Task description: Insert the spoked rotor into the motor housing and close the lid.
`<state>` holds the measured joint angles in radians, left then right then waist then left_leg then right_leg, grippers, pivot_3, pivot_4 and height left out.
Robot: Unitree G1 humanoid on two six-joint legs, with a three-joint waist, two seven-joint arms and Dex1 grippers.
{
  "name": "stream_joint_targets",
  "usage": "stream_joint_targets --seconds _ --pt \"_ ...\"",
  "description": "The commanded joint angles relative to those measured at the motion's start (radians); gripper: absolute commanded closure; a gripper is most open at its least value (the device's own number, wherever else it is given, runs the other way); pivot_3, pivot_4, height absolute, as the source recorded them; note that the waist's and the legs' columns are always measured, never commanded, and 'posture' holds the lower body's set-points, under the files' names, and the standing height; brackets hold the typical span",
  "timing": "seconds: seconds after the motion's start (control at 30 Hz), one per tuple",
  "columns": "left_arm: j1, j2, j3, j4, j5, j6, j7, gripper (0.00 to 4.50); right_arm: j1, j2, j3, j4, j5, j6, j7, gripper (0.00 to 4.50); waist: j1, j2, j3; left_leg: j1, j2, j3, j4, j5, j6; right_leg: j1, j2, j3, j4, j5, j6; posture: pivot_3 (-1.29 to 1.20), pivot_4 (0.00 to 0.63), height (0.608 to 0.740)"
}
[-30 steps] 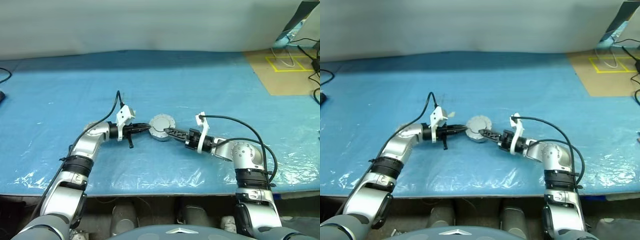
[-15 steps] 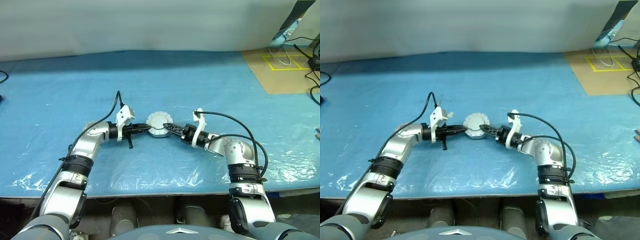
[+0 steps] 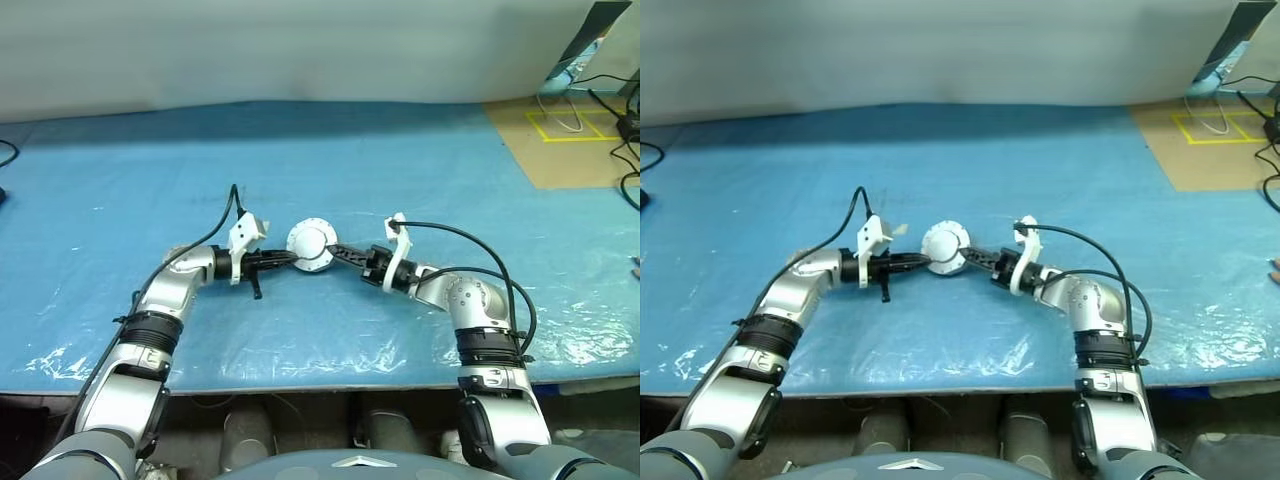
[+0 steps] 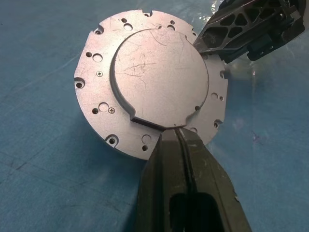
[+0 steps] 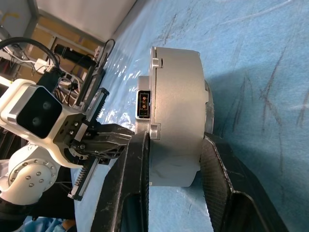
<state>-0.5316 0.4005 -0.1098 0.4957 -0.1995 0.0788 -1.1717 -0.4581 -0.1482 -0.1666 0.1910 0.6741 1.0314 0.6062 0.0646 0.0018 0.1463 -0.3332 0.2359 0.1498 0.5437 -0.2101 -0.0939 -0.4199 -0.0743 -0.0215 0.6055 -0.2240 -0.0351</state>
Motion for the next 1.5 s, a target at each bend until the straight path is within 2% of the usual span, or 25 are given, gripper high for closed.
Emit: stream_joint_targets --seconds 0.03,0.17,0.27,0.47,0.57,0.67,0.8,1.03,1.2,1.5 --pt "0.003 0.043 0.056 -0.050 -0.057 0.063 -0.012 4.50 -0.021 0.032 -0.037 0.034 0.035 0.028 -0.044 3.42 -0.006 0.000 0.000 0.000 0.000 0.000 0.000 0.000 0.000 0.000 0.000 0.000 0.000 0.000 0.000 0.00 0.150 0.740" --pt "0.006 0.118 0.121 -0.141 -0.144 0.176 -0.047 4.50 -0.052 0.058 -0.136 0.064 0.112 0.070 -0.084 3.42 -0.019 0.000 0.001 -0.006 0.000 0.000 0.000 0.000 0.000 -0.005 0.001 0.000 0.000 0.000 0.000 0.00 0.150 0.740" --pt "-0.024 0.174 0.173 -0.127 -0.168 0.211 -0.029 4.50 -0.065 0.087 -0.208 0.078 0.188 0.113 -0.116 3.42 -0.017 0.000 0.002 -0.007 0.000 0.000 -0.001 0.000 0.000 -0.006 0.001 -0.001 0.000 0.000 0.000 0.00 0.150 0.740" --pt "0.049 0.174 0.198 -0.196 -0.208 0.323 0.020 4.50 -0.100 0.156 -0.299 -0.008 0.313 0.142 -0.201 3.42 -0.016 0.002 0.004 -0.010 0.001 0.000 -0.001 0.000 0.000 -0.007 0.001 -0.003 -0.001 0.002 0.003 0.00 0.150 0.740" --pt "0.078 0.153 0.216 -0.231 -0.237 0.362 0.050 4.50 -0.128 0.187 -0.320 -0.083 0.387 0.161 -0.263 3.42 -0.017 0.001 0.005 -0.016 0.002 0.000 -0.001 0.000 0.000 -0.015 0.002 -0.003 0.002 0.003 0.003 0.00 0.150 0.740" --pt "0.081 0.132 0.235 -0.255 -0.278 0.400 0.067 3.92 -0.141 0.199 -0.330 -0.135 0.466 0.193 -0.319 3.42 -0.011 -0.001 0.008 -0.017 0.002 -0.001 0.001 0.002 0.003 -0.019 0.002 -0.003 0.003 0.003 0.004 0.00 0.150 0.740" --pt "0.075 0.114 0.257 -0.291 -0.346 0.469 0.084 2.49 -0.145 0.194 -0.327 -0.176 0.554 0.214 -0.385 3.42 -0.005 -0.001 0.008 -0.016 0.002 -0.001 0.001 0.000 0.000 -0.018 0.002 -0.003 0.002 0.003 0.004 0.00 0.150 0.740" --pt "0.068 0.059 0.359 -0.369 -0.586 0.702 0.134 0.09 -0.132 0.162 -0.295 -0.190 0.633 0.219 -0.421 3.42 0.005 -0.001 0.008 -0.017 0.002 -0.001 0.001 0.000 0.000 -0.018 0.002 -0.003 0.003 0.003 0.004 0.00 0.150 0.740" --pt "0.054 0.017 0.382 -0.373 -0.664 0.787 0.202 0.04 -0.126 0.142 -0.273 -0.192 0.656 0.211 -0.438 3.42 0.006 -0.001 0.008 -0.018 0.001 -0.001 0.002 0.000 0.000 -0.017 0.003 -0.002 0.003 0.003 0.004 0.00 0.150 0.740" --pt "-0.048 -0.151 0.407 -0.233 -0.715 0.822 0.334 0.04 -0.117 0.113 -0.240 -0.197 0.684 0.201 -0.454 3.42 0.012 -0.002 0.009 -0.020 0.001 -0.002 0.005 0.000 0.000 -0.016 0.002 -0.002 0.005 0.004 0.005 0.00 0.150 0.740"
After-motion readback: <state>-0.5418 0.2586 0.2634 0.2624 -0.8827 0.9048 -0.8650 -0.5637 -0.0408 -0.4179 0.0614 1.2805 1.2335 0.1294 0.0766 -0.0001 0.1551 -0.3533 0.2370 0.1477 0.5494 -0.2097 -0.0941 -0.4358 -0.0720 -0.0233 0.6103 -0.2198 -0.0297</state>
